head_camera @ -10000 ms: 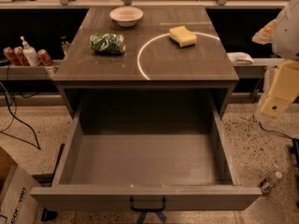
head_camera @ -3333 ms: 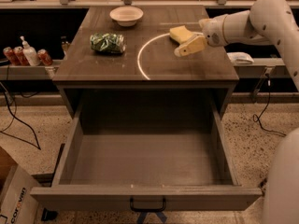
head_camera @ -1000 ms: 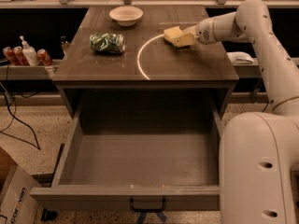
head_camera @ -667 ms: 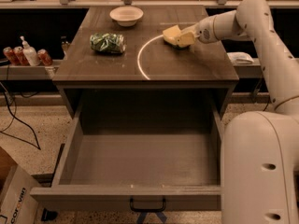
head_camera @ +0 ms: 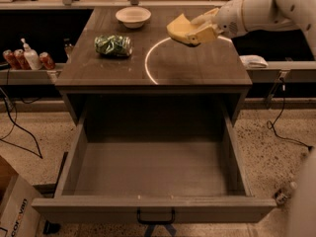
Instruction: Place sponge into top drawer
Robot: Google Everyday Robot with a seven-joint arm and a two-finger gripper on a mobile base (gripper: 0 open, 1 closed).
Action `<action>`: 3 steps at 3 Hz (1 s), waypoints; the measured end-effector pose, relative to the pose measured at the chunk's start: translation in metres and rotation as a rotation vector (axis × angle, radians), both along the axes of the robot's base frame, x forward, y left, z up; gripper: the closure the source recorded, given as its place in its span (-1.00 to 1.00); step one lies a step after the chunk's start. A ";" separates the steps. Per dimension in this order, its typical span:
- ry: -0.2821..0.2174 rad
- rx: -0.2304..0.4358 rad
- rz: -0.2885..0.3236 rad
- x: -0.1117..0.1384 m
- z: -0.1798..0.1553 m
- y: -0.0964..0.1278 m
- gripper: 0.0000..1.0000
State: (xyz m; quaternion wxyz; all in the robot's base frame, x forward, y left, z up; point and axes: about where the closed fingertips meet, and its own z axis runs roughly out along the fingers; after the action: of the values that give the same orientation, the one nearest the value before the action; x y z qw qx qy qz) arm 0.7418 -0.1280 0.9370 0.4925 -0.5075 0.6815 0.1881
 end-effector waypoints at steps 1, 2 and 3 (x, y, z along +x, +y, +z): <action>-0.124 -0.012 0.064 -0.074 0.055 0.009 1.00; -0.136 0.025 0.099 -0.142 0.071 0.025 1.00; -0.063 0.018 0.124 -0.163 0.034 0.034 1.00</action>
Offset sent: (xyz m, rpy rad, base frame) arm -0.2558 0.0765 -0.0260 0.0265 0.0746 0.2226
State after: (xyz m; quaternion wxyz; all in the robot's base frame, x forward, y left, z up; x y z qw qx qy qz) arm 0.5785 -0.0943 0.9713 0.5056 -0.5501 0.6312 0.2081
